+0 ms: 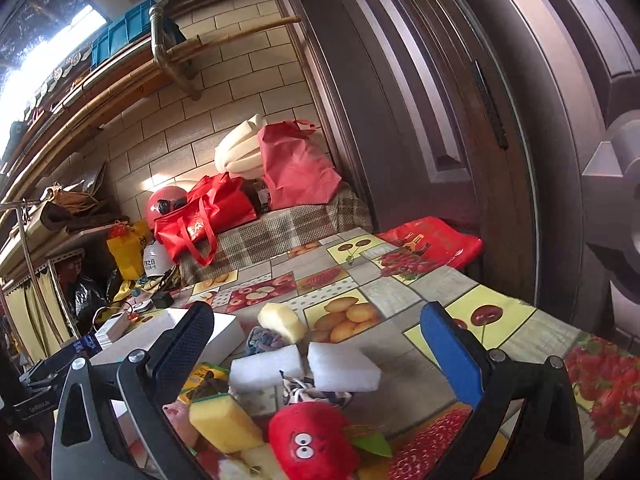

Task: Organize soft objects
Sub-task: 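Grasp the pink fluffy ball with left gripper while right grasps the red apple plush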

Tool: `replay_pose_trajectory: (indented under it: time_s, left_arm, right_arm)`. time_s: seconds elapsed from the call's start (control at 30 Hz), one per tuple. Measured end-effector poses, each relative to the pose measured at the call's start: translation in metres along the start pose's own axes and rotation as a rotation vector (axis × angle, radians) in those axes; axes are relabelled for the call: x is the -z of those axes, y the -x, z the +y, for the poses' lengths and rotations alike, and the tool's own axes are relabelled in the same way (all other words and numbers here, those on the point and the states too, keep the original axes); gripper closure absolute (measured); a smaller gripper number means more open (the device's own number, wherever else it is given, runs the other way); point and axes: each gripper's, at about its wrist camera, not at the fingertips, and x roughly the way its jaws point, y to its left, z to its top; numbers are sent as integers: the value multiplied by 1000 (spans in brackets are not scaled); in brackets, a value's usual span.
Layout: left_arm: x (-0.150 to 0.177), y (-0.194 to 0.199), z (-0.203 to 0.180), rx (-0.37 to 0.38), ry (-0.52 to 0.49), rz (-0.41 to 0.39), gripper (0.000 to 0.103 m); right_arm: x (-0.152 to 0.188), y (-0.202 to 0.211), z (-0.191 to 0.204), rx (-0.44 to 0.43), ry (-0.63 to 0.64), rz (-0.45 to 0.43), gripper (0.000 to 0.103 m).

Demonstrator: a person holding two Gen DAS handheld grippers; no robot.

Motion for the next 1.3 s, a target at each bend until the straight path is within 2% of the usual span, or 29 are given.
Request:
replay_pose_trajectory:
  time_s: [0.1, 0.2, 0.27, 0.37, 0.43, 0.57, 0.67, 0.77, 0.8, 0.83, 0.87, 0.9, 1.0, 1.13, 1.3]
  left_arm:
    - [2, -4, -17, 152, -23, 58, 1]
    - [5, -9, -46, 268, -89, 126, 1]
    - [8, -15, -70, 274, -163, 183, 1]
    - [15, -31, -95, 244, -235, 274, 1]
    - [18, -39, -99, 239, -233, 312, 1]
    - [22, -55, -102, 229, -219, 381, 1]
    - [26, -63, -107, 212, -231, 420, 2]
    - [30, -71, -112, 198, -252, 455, 2]
    - [31, -73, -114, 188, -260, 467, 9]
    - [32, -75, -114, 174, -266, 479, 24]
    - [34, -78, -114, 157, -269, 492, 34]
    - [35, -79, -113, 160, -266, 502, 51]
    - [33, -74, -112, 174, -262, 476, 51]
    - [26, -56, -110, 173, -262, 379, 52]
    - [15, -31, -95, 171, -194, 234, 52]
  right_arm:
    - [0, -4, -10, 15, 58, 48, 0]
    - [3, -10, -24, -52, 21, 139, 0]
    - [6, -15, -25, -100, 27, 220, 0]
    - [17, -18, -16, -172, 85, 342, 0]
    - [24, -19, -5, -195, 150, 396, 0]
    - [39, -26, 13, -182, 269, 478, 0]
    - [50, -42, 20, -160, 316, 562, 7]
    - [56, -54, 15, -147, 301, 633, 20]
    - [56, -55, 12, -149, 285, 641, 28]
    - [55, -55, 9, -149, 269, 646, 46]
    - [56, -56, 6, -154, 257, 652, 54]
    - [56, -55, 4, -158, 248, 652, 54]
    - [54, -47, 3, -173, 239, 628, 57]
    - [46, -36, -5, -180, 191, 565, 57]
    - [26, -8, -5, -180, 166, 368, 57]
